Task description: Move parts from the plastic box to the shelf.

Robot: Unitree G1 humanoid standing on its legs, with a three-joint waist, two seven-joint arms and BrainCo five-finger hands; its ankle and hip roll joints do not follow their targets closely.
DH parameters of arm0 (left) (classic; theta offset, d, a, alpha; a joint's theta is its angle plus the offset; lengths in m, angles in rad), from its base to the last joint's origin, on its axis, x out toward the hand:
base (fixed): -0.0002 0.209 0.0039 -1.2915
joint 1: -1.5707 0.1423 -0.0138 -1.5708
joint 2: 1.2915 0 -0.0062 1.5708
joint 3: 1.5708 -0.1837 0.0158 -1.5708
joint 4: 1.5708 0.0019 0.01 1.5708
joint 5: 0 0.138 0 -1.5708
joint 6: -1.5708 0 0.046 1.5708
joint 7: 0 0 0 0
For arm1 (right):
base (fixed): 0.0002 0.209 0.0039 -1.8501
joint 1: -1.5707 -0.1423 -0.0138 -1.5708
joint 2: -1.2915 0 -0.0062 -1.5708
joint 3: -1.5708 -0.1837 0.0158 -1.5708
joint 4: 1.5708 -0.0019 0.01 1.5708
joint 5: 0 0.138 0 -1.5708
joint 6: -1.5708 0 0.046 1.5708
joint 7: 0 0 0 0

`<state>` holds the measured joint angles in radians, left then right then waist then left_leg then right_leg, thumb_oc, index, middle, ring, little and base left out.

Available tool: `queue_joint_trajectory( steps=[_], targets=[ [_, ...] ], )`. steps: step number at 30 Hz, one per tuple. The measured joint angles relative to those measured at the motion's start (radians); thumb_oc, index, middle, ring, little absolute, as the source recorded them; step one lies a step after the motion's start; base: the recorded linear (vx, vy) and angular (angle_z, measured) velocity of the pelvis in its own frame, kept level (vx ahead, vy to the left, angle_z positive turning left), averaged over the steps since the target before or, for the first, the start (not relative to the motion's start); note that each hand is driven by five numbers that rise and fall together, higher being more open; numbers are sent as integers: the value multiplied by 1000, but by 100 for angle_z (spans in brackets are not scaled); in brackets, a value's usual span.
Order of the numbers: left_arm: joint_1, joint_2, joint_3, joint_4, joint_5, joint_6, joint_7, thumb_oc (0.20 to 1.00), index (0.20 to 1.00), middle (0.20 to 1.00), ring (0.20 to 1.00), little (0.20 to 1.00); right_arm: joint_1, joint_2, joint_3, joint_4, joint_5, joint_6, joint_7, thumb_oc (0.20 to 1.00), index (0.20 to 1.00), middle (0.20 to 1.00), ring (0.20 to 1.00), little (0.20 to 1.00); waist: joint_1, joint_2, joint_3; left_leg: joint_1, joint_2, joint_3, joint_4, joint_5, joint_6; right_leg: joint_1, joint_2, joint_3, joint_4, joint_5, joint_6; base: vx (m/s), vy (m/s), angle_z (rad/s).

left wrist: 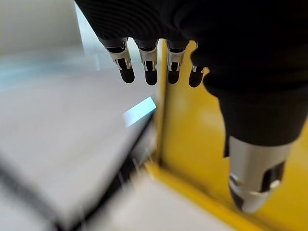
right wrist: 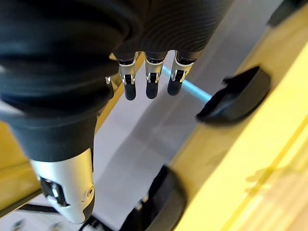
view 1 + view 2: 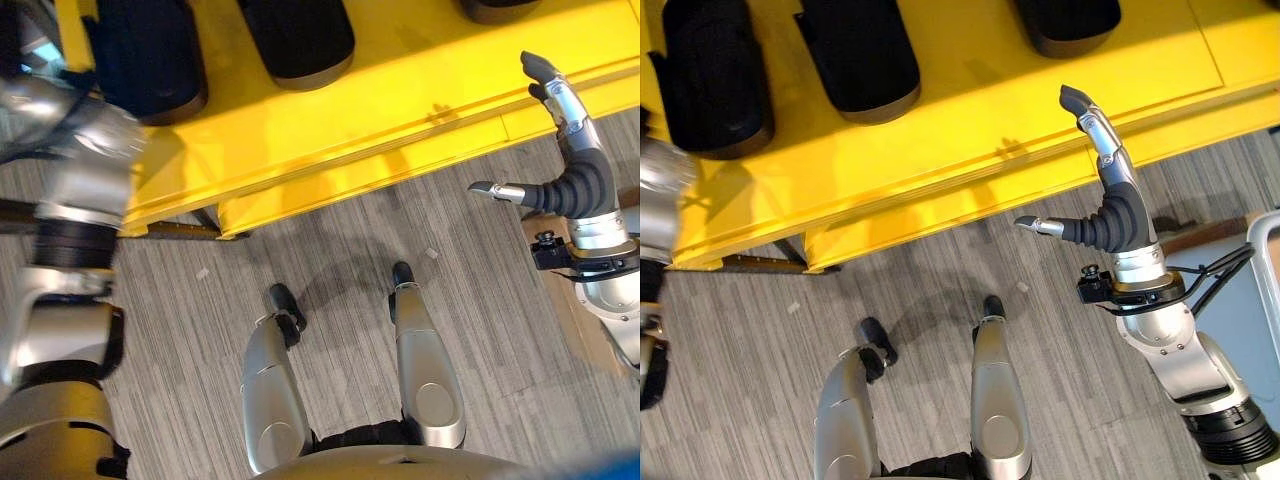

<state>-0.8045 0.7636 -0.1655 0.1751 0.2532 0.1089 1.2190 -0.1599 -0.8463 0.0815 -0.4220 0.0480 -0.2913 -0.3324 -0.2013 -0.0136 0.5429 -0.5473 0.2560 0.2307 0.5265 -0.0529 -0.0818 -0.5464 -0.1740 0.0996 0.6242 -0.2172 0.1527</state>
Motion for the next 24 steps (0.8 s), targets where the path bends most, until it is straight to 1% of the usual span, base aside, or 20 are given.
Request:
queue_joint_trajectory(
  steps=[1, 2, 3, 4, 5, 6, 7, 9, 11, 13, 14, 15, 16, 17, 18, 19, 21, 24],
  targets=[
    [32, -14, 0, -51, 25, -1, -26, 1000, 1000, 1000, 1000, 1000, -3, 4, 1, -4, -7, 0, -2, 1000, 1000, 1000, 1000, 1000, 10, 0, 0, 0, -2, -12, -10, 6, -6, -5, 0, -7, 5, -3, -6, -37, -194, 30],
    [130, -46, -2, -186, 96, -18, -80, 1000, 1000, 1000, 1000, 1000, 0, 5, 0, -9, -26, 0, -14, 1000, 1000, 1000, 1000, 1000, 20, -1, 0, 6, -2, -25, -36, 25, -18, -2, 5, -23, 11, -9, -18, -32, -157, 18],
    [150, -42, -3, -200, 134, -40, -109, 1000, 1000, 1000, 1000, 1000, -4, 4, -2, -8, -33, 1, -25, 1000, 1000, 1000, 1000, 1000, 31, -2, 0, 7, -2, -42, -46, 25, -18, -3, 12, -32, 12, -11, -25, -36, -198, 15],
    [152, -35, 3, -195, 141, -43, -133, 1000, 1000, 1000, 1000, 1000, -8, 5, -3, -7, -33, 2, -28, 1000, 1000, 1000, 1000, 1000, 41, -1, 0, 7, -2, -55, -53, 26, -18, -3, 19, -36, 15, -12, -28, -43, -235, 3],
    [163, -49, 23, -210, 153, -44, -175, 1000, 1000, 1000, 1000, 1000, -12, 7, -8, -8, -35, 2, -36, 1000, 1000, 1000, 1000, 1000, 46, 0, -1, 15, -5, -64, -70, 43, -23, 1, 18, -38, 22, -13, -30, -33, -206, 15],
    [210, -80, 29, -277, 163, -57, -230, 1000, 1000, 1000, 1000, 1000, 6, 24, -17, -9, -38, 9, -48, 1000, 1000, 1000, 1000, 1000, 49, 0, -1, 34, -14, -73, -96, 59, -26, 19, 15, -49, 11, -14, -31, -32, -207, 24],
    [246, -93, 19, -316, 172, -74, -261, 1000, 1000, 1000, 1000, 1000, 19, 36, -19, -8, -41, 17, -56, 1000, 1000, 1000, 1000, 1000, 54, 0, -1, 49, -16, -76, -118, 72, -31, 34, 15, -57, 3, -14, -32, -27, -207, 31],
    [368, -143, 11, -419, 197, -157, -371, 1000, 1000, 1000, 1000, 1000, 62, 75, -36, 4, -29, 39, -74, 1000, 1000, 1000, 1000, 1000, 80, 1, -2, 103, -20, -82, -199, 108, -37, 69, 12, -83, -16, -18, -42, -41, -228, 23],
    [479, -190, 11, -487, 211, -224, -448, 1000, 1000, 1000, 1000, 1000, 107, 96, -49, 17, -4, 49, -87, 1000, 1000, 1000, 1000, 1000, 100, 7, -6, 140, -21, -102, -269, 146, -46, 93, 12, -112, -16, -30, -56, -38, -240, 29],
    [592, -235, 9, -556, 227, -292, -519, 1000, 1000, 1000, 1000, 1000, 158, 124, -89, 19, 24, 51, -95, 1000, 1000, 1000, 1000, 1000, 115, 16, -11, 186, -17, -106, -352, 193, -43, 120, 19, -143, -25, -38, -69, -23, -157, 33],
    [621, -238, 8, -569, 243, -320, -538, 1000, 1000, 1000, 1000, 1000, 163, 126, -97, 19, 49, 53, -102, 1000, 1000, 1000, 1000, 1000, 120, 19, -14, 202, -15, -115, -371, 200, -37, 134, 23, -154, -27, -41, -75, -17, -143, 20],
    [630, -237, 3, -572, 250, -350, -567, 1000, 1000, 1000, 1000, 1000, 166, 126, -109, 20, 71, 57, -107, 1000, 1000, 1000, 1000, 1000, 131, 26, -31, 211, -11, -124, -389, 201, -36, 139, 27, -161, -27, -45, -81, 14, -166, 14],
    [634, -237, -2, -572, 248, -384, -597, 1000, 1000, 1000, 1000, 1000, 165, 125, -112, 29, 90, 58, -111, 1000, 1000, 1000, 1000, 1000, 138, 41, -83, 214, -9, -127, -411, 205, -30, 139, 29, -170, -29, -50, -84, 15, -166, 12],
    [643, -237, -2, -572, 247, -401, -616, 1000, 1000, 1000, 1000, 1000, 168, 125, -108, 40, 91, 58, -112, 1000, 1000, 1000, 1000, 1000, 138, 51, -125, 217, -11, -126, -427, 211, -23, 140, 29, -174, -36, -51, -84, 30, -154, 17],
    [665, -237, -6, -572, 243, -427, -638, 1000, 1000, 1000, 1000, 1000, 167, 125, -101, 83, 92, 59, -112, 1000, 1000, 1000, 1000, 1000, 138, 68, -181, 247, -10, -128, -445, 223, -15, 181, 29, -189, -63, -50, -84, 41, -100, 14],
    [681, -237, -12, -570, 236, -434, -648, 1000, 1000, 1000, 1000, 1000, 168, 124, -91, 110, 93, 59, -113, 1000, 1000, 1000, 1000, 1000, 139, 73, -213, 259, -10, -128, -453, 223, -15, 198, 28, -194, -78, -51, -83, 62, -74, 14],
    [692, -237, -22, -541, 202, -446, -675, 1000, 1000, 1000, 1000, 1000, 164, 124, -58, 147, 87, 61, -114, 1000, 1000, 1000, 1000, 1000, 144, 78, -252, 273, -13, -128, -457, 219, -11, 222, 26, -200, -91, -52, -81, 66, -57, 7],
    [707, -236, -28, -493, 150, -438, -701, 1000, 1000, 1000, 1000, 1000, 160, 124, -27, 175, 86, 67, -112, 1000, 1000, 1000, 1000, 1000, 156, 75, -263, 297, -14, -129, -457, 211, -14, 254, 24, -203, -100, -52, -78, 79, -59, 4]
  ],
)
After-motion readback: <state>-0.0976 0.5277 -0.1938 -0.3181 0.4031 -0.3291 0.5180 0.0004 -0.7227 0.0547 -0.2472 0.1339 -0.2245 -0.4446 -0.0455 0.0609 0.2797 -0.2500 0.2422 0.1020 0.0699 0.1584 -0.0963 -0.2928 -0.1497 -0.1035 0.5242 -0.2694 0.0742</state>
